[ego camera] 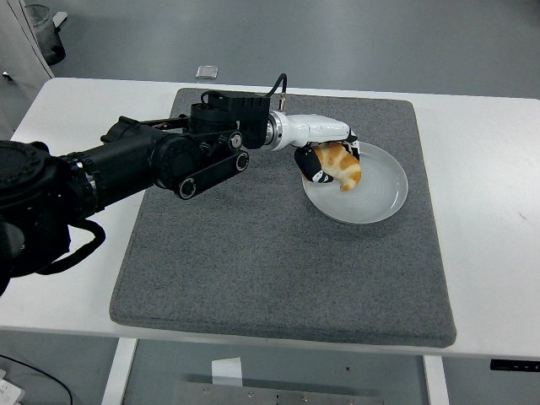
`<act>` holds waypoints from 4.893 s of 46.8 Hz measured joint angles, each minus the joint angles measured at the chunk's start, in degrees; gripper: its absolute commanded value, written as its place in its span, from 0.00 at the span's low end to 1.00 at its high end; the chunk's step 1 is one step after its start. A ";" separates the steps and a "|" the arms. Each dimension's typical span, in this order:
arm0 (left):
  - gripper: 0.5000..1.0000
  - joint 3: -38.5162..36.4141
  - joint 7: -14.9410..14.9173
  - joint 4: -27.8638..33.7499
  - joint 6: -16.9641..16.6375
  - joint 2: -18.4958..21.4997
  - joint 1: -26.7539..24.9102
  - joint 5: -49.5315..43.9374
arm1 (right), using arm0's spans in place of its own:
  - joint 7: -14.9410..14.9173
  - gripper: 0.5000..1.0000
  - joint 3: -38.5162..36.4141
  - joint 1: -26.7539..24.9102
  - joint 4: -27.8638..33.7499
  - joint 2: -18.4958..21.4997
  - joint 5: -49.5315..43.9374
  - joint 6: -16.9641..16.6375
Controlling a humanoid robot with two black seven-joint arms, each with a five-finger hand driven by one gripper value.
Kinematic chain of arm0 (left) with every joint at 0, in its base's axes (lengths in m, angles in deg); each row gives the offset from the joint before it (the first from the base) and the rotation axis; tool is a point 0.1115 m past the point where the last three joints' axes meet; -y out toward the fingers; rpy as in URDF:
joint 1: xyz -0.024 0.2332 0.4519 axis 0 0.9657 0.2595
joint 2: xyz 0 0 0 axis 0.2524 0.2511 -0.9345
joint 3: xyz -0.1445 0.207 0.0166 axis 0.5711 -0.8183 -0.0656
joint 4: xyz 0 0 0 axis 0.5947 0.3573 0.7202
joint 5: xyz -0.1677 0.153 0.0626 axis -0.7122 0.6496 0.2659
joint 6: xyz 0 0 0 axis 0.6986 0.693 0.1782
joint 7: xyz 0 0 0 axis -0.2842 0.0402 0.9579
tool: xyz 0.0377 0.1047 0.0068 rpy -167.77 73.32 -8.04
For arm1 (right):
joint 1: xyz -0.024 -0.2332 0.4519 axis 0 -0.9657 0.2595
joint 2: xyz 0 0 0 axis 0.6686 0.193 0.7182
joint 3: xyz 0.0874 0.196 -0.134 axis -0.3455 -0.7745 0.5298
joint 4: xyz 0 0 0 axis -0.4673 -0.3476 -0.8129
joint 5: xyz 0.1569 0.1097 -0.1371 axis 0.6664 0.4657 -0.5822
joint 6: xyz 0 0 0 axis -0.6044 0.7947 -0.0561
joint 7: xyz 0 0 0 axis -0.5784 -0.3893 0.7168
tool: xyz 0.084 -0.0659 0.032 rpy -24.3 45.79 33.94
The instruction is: Place the bread on the plate
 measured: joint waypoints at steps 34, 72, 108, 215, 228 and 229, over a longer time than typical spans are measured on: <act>0.52 -0.35 -0.13 -0.05 0.02 0.00 1.33 0.03 | 0.00 0.86 -0.01 0.00 0.00 0.00 0.00 0.00; 0.92 -0.35 -0.14 0.44 -0.66 0.00 2.11 -0.56 | 0.00 0.86 -0.01 0.00 0.00 0.00 0.00 0.00; 1.00 8.45 -0.39 1.03 0.21 0.00 1.97 -19.12 | 0.00 0.86 0.00 0.00 0.00 0.00 0.00 0.00; 1.00 21.34 -7.87 -0.17 14.21 30.88 13.13 -88.40 | 0.00 0.86 -0.12 0.00 0.00 0.00 0.00 -0.28; 1.00 21.58 -7.87 -0.17 14.24 30.93 14.50 -89.08 | 0.00 0.86 -0.08 0.00 -0.13 0.00 0.09 -0.61; 1.00 21.66 -7.87 -0.17 14.27 30.93 14.50 -89.17 | 0.00 0.86 -0.09 0.00 -0.16 0.00 0.09 -0.61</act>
